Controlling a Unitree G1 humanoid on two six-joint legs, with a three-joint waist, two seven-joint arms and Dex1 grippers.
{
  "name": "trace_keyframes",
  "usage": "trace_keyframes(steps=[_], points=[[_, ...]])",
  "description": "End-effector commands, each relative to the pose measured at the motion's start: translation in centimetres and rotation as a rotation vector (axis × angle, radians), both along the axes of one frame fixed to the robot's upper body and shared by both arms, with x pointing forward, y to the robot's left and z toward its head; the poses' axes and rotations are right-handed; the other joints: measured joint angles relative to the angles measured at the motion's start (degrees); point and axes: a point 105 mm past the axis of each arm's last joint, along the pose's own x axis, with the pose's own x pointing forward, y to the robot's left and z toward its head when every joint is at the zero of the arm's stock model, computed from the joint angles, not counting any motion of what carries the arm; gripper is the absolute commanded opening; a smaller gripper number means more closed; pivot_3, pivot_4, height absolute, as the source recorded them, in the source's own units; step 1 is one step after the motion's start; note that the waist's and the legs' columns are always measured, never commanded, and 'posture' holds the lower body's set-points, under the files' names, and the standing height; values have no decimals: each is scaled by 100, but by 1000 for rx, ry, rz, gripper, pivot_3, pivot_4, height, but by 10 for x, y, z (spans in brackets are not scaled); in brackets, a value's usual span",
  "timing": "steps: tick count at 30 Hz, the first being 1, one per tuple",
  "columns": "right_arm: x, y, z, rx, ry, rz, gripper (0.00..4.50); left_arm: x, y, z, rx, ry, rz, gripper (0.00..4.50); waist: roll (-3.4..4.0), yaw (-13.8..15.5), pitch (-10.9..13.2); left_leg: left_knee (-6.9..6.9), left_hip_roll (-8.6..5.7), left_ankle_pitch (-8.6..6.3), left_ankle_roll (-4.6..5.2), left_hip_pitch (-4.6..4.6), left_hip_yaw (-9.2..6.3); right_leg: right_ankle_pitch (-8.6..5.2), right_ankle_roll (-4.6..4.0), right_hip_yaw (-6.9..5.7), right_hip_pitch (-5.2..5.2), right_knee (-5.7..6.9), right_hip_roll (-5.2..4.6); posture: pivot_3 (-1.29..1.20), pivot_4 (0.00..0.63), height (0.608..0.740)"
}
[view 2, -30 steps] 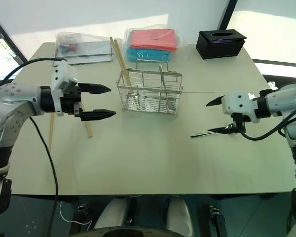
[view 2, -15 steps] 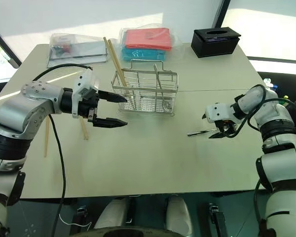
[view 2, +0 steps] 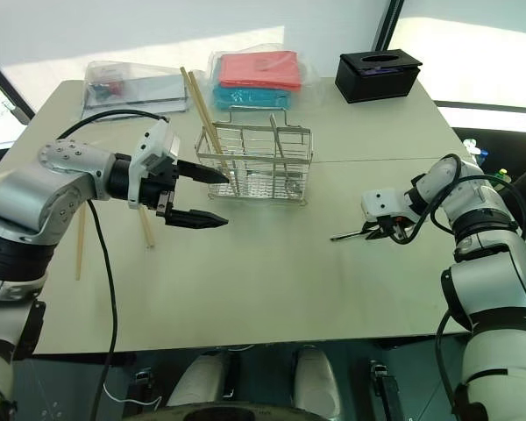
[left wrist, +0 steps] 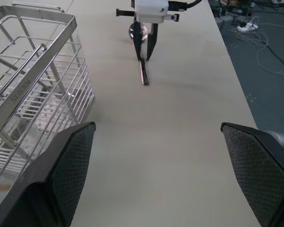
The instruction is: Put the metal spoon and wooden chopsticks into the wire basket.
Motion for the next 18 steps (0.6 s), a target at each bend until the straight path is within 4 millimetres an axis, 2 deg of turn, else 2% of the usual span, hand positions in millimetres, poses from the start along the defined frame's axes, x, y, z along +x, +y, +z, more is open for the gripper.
trace_keyframes(steps=[1,7,10,14,18], points=[[3,3,5,11,-12,1,21,-2,-2,23,-34,-81,-5,4500,0,5,0,0,0,0,0,0,-1,0,0,0,0,0,0,0,150,667],[5,2,5,14,-29,-9,21,2,-1,26,-47,-90,14,4500,0,2,0,0,-1,11,-19,0,1,0,0,0,0,0,0,0,150,667],[10,5,15,61,-99,-13,21,3,1,27,-49,-94,28,4500,1,2,0,0,-1,11,-19,0,1,0,0,1,0,1,0,0,150,667],[15,17,49,274,-188,-36,21,4,8,31,-80,-101,74,4500,13,10,8,-1,2,12,-20,-2,2,0,0,3,-4,2,-1,0,150,667],[8,19,88,508,-262,-122,21,6,14,38,-126,-115,122,4500,13,48,8,-1,8,13,-22,-5,-3,0,0,2,-3,1,-2,0,150,667]])
